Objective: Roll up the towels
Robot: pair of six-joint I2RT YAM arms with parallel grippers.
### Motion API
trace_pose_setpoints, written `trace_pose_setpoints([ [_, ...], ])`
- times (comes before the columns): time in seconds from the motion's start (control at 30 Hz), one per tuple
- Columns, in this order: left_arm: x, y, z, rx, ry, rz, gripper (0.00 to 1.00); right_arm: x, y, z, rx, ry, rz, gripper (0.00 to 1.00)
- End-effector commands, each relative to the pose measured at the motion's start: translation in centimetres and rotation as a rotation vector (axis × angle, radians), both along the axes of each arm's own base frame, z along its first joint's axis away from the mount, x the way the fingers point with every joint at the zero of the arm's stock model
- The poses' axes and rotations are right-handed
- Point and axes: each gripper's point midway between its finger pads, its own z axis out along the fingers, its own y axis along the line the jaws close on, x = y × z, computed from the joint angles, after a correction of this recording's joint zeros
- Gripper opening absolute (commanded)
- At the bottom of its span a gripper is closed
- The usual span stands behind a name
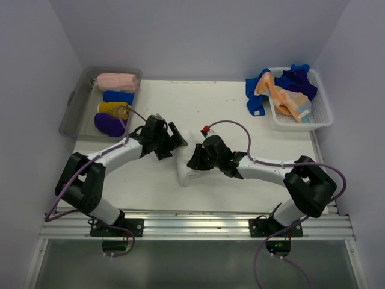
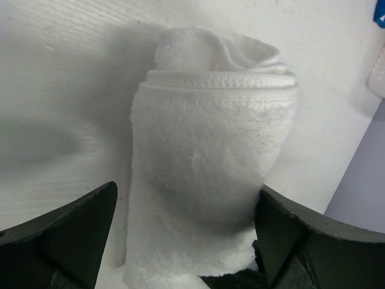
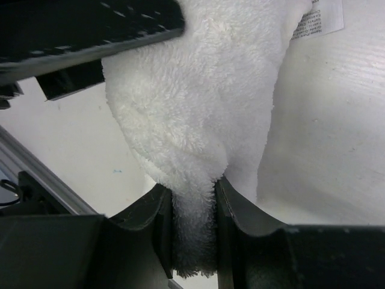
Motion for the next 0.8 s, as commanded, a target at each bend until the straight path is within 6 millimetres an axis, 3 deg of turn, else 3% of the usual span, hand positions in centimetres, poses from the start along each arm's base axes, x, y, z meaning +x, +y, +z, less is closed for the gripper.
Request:
trace_pose_setpoints([
  [0.0,1.2,0.8,3.2,0.021,-0.122,-0.013,0.93,-1.2,-2.1,-2.0,0.021,0.111,-0.081,0.11],
  [0.27,0.2,-1.3,1.8,-0.067,-0.095,-0.125,0.91,-1.8,-3.0,-3.4,0.131,0.157,-0.123,0.12],
  [0.5,-0.3,-2.7,-1.5,-0.109,-0.026,-0.193,0.89,-2.0,-3.7,-4.4,0.179,0.183,-0.155,0.13],
  [0.77,0.3,-4.5,-2.2,-0.143,-0.043,-0.234,0.92,-2.4,-4.2,-5.8,0.188,0.220,-0.164,0.13],
])
